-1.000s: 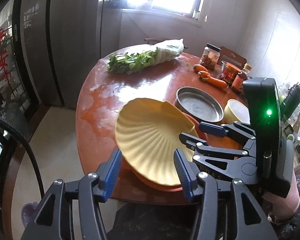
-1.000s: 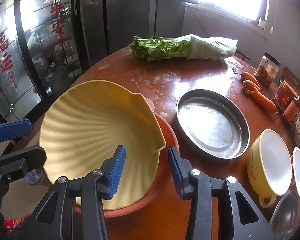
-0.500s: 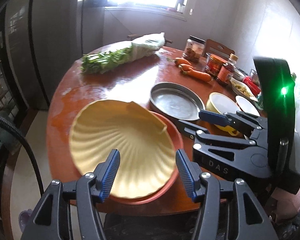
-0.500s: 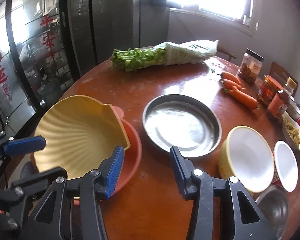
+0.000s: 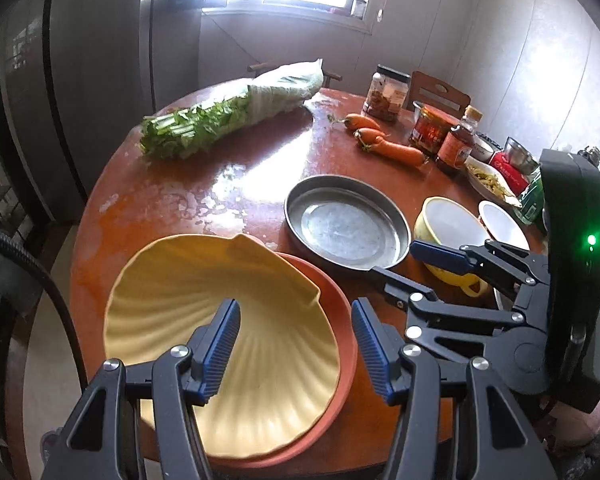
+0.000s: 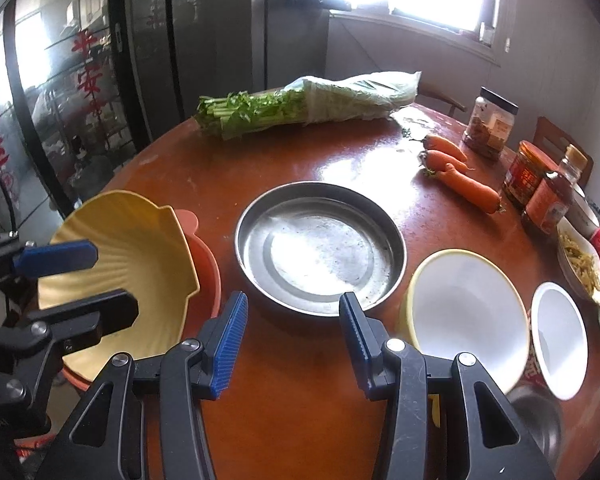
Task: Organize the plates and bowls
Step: 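Settle the yellow plate into the pink plate and open the left tool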
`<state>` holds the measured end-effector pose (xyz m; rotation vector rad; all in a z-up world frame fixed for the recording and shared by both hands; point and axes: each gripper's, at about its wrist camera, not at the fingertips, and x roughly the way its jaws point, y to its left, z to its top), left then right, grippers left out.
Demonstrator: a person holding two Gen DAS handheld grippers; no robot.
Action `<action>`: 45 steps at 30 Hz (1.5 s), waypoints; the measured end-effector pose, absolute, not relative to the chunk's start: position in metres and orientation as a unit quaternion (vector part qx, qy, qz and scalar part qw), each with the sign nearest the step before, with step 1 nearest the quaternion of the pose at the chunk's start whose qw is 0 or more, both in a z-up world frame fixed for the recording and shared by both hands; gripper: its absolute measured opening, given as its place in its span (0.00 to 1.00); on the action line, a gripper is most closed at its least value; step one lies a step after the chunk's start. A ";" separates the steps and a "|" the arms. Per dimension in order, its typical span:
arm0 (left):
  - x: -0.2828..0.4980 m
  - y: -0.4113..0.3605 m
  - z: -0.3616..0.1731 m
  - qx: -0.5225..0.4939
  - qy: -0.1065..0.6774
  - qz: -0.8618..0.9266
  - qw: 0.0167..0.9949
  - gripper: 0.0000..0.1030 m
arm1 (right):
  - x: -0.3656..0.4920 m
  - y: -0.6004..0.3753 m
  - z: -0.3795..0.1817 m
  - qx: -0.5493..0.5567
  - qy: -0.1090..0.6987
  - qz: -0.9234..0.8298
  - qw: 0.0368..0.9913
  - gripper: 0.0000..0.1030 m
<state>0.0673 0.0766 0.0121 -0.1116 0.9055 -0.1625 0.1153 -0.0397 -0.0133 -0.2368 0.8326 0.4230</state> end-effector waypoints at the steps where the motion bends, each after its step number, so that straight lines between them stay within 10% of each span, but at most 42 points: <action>1: 0.070 0.076 0.010 -0.055 0.441 -0.080 0.892 0.56 | 0.117 -0.038 -0.015 -0.118 0.402 0.205 0.885 0.47; 45: 0.108 0.064 0.012 -0.025 0.464 -0.132 0.876 0.55 | 0.091 -0.026 -0.038 -0.167 0.450 0.294 0.827 0.29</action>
